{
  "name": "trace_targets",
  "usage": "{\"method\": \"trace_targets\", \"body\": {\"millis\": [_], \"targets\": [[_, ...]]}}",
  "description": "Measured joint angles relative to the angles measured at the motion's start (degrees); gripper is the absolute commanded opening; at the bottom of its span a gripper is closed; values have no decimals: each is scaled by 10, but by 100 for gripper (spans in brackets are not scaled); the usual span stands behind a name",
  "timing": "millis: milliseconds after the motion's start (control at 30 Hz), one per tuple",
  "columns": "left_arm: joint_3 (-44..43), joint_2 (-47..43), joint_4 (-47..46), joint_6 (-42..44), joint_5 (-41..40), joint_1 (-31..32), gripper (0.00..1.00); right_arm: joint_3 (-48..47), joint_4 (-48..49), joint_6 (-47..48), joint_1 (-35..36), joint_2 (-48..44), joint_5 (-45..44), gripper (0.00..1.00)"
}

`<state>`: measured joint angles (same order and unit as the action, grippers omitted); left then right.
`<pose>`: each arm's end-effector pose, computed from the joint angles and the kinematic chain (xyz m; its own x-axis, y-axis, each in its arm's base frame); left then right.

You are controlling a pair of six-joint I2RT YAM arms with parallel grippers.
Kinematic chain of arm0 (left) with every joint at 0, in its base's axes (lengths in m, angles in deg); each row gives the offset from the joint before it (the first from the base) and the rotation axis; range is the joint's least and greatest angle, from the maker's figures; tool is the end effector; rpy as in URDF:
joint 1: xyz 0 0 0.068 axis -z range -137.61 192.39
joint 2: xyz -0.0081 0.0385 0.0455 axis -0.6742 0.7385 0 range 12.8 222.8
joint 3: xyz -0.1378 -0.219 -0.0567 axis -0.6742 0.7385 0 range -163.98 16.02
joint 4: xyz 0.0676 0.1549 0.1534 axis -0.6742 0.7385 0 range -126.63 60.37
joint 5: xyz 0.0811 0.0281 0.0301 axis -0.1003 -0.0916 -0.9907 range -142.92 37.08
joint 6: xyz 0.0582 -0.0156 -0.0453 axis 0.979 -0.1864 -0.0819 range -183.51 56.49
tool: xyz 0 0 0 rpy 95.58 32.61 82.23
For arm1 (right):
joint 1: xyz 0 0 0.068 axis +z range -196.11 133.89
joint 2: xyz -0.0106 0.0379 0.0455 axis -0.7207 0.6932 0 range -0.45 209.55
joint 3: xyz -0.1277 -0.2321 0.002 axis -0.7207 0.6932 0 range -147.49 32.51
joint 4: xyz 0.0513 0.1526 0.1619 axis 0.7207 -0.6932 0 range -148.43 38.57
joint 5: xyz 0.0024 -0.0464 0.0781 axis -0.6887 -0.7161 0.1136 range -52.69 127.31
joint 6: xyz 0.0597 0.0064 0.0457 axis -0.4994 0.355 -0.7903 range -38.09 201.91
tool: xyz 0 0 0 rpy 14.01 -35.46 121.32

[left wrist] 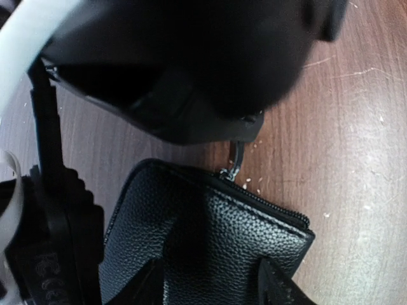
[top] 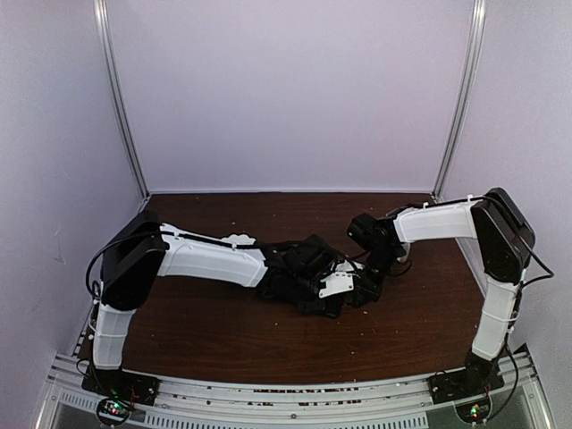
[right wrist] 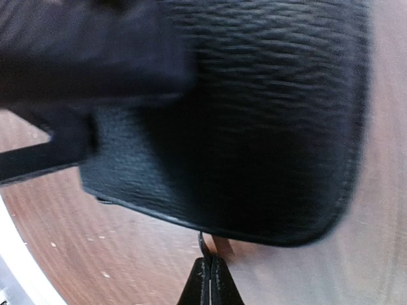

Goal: Sort the hair-cutting tools

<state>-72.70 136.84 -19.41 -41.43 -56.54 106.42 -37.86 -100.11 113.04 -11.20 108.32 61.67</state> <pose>0.2016 -0.4048 0.1444 0.0088 0.8385 -0.5448 0.9465 0.1688 0.2751 0.2393 0.1990 0.1409 -0.4226 -0.8692 -0.2565 -0.8844 0.3336 0.3265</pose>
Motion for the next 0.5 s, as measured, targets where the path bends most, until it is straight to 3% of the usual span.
{"method": "trace_targets", "body": {"millis": [167,500], "targets": [[40,-26,-28,1,-7,0,59,-7,-11,-5,3,2,3,0],[93,-64,13,42,-47,16,58,-47,-38,-4,-6,13,3,0]]}}
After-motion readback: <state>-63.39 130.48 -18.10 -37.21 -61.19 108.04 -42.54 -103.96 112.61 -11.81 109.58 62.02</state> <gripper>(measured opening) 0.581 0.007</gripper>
